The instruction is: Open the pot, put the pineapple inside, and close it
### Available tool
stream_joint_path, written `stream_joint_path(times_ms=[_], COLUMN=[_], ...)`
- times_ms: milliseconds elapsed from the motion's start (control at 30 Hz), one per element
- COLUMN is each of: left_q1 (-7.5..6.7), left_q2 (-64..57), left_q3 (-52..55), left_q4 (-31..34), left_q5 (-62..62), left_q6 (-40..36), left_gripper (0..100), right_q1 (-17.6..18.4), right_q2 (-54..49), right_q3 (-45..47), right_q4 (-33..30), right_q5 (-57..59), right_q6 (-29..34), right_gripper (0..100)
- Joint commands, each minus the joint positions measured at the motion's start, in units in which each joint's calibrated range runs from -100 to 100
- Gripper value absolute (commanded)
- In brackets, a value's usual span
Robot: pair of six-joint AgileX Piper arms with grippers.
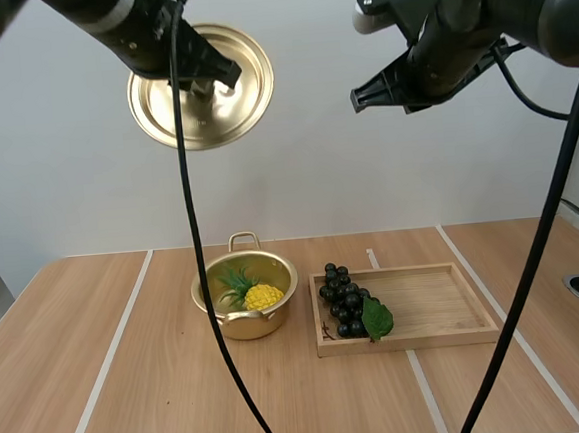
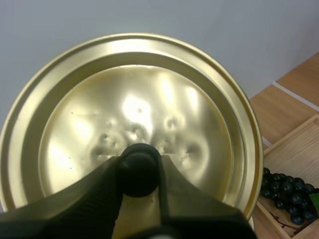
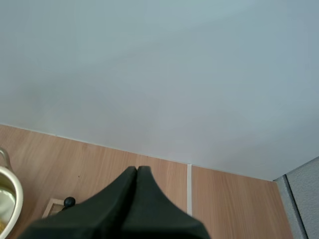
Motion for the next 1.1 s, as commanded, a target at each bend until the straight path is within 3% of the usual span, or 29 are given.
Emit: stream_joint_path(times_ms=[0, 167, 600, 1067], left_q1=[0.13, 0.13, 0.13, 0.13], left_q2=[3.70, 8.20, 17.27, 21.77], left_q3=[4.31, 8.99, 19.60, 30.68], left_q4=[-1.45, -2.30, -4.73, -7.80], left_q5=[-2.65, -3.33, -13.30, -21.81], left_q6=[-0.73, -0.73, 1.04, 4.85], left_gripper=[0, 0, 0, 0], right_q1=[-0.19, -0.38, -6.33, -6.71], right_q2=[-0.72, -0.72, -0.60, -0.60], right_q3=[4.92, 12.32, 29.84, 33.37], right_q4=[-1.06, -1.23, -1.15, -2.47], right_q5=[-4.87, -12.20, -34.45, -38.31], right_q6=[0.62, 0.62, 0.62, 0.62], right_gripper=[0, 0, 0, 0])
